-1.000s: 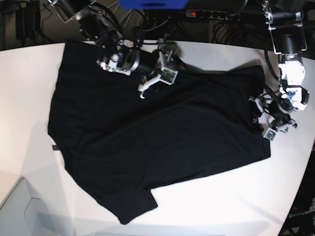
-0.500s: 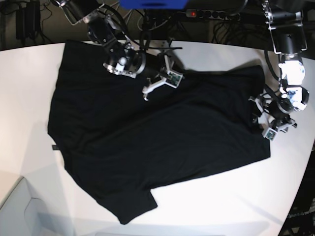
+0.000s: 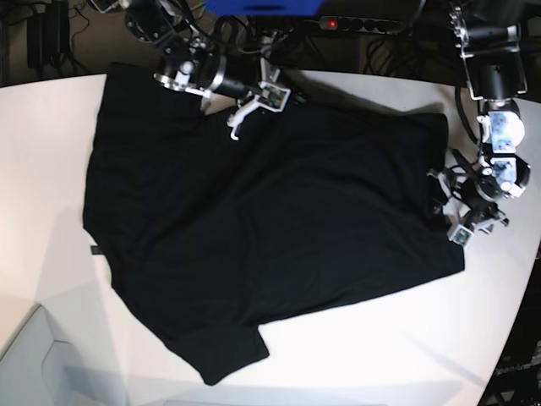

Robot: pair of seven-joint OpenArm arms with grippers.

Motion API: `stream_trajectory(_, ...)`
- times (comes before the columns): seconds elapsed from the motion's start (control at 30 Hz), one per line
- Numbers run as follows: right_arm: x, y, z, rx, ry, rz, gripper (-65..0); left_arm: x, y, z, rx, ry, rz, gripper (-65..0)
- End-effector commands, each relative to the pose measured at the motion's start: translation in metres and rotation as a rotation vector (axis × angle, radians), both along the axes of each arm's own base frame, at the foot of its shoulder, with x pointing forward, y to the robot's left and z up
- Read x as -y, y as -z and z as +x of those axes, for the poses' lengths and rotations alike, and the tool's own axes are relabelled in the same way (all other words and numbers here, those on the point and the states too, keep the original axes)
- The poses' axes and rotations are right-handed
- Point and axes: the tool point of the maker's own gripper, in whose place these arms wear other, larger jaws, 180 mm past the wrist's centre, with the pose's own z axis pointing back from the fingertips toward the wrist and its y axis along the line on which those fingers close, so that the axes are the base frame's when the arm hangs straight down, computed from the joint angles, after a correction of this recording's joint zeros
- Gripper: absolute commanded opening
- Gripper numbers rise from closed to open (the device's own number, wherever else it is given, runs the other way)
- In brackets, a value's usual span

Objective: Layout the t-shirt on the table in an organized manner, then fold the t-shirt properly

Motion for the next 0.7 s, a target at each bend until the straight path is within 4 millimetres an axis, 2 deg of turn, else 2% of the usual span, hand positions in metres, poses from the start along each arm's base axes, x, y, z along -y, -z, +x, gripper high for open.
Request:
stream_trajectory(0.0, 0.0, -0.011, 0.0, 0.016, -0.001, 0.047, -65.0, -0.013, 0.005, -0.008, -0.057, 0.001, 0.077, -26.1)
stream_trajectory(0.43, 0.053, 0.021, -0.026, -0.035, -0.037, -0.095, -65.0, -0.015, -0.008, 0.008, -0.023, 0.001, 0.089, -26.1)
stream_trajectory(0.67, 0.052, 0.021, -0.034, -0.047, -0.04, -0.09, -65.0, -0.012, -0.015, 0.016, 0.0, -0.001, 0.078, -26.1)
